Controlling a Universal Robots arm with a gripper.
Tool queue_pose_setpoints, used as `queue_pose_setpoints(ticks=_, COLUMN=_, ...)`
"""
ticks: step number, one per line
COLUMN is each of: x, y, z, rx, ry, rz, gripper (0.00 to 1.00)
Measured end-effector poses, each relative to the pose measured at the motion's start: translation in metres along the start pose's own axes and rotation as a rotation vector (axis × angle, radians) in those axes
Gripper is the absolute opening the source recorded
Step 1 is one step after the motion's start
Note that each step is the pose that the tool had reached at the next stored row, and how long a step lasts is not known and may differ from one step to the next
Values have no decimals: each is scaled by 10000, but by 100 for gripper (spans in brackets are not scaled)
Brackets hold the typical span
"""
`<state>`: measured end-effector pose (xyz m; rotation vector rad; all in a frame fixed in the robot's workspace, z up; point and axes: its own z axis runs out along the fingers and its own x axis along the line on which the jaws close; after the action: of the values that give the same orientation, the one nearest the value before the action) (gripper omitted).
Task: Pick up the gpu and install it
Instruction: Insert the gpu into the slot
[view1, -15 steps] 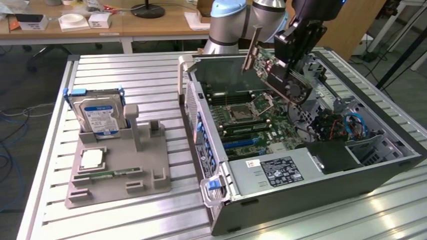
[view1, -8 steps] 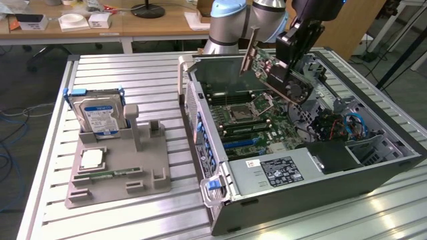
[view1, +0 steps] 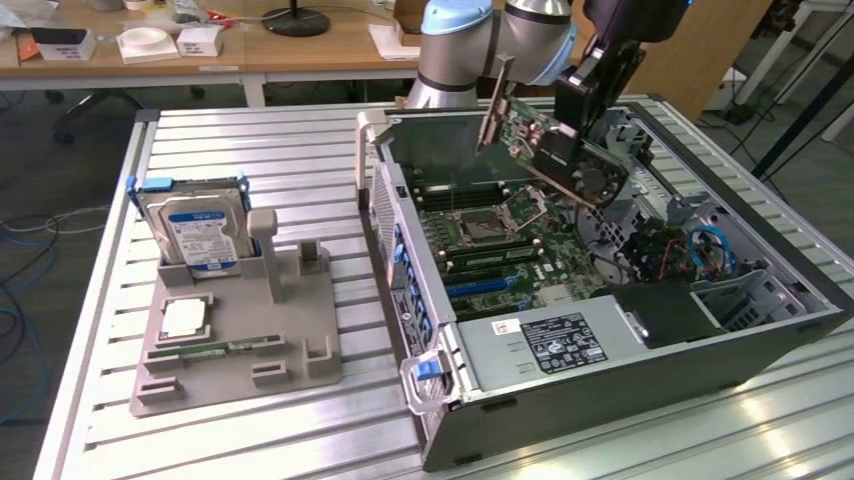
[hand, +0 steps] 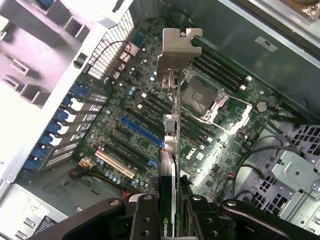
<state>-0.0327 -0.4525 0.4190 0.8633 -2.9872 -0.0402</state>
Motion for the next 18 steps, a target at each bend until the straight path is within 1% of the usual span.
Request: queue_pose_setpoints(ticks=18, x=0, y=-1, z=8, rx=39, ry=57, rz=-1680, gripper=26)
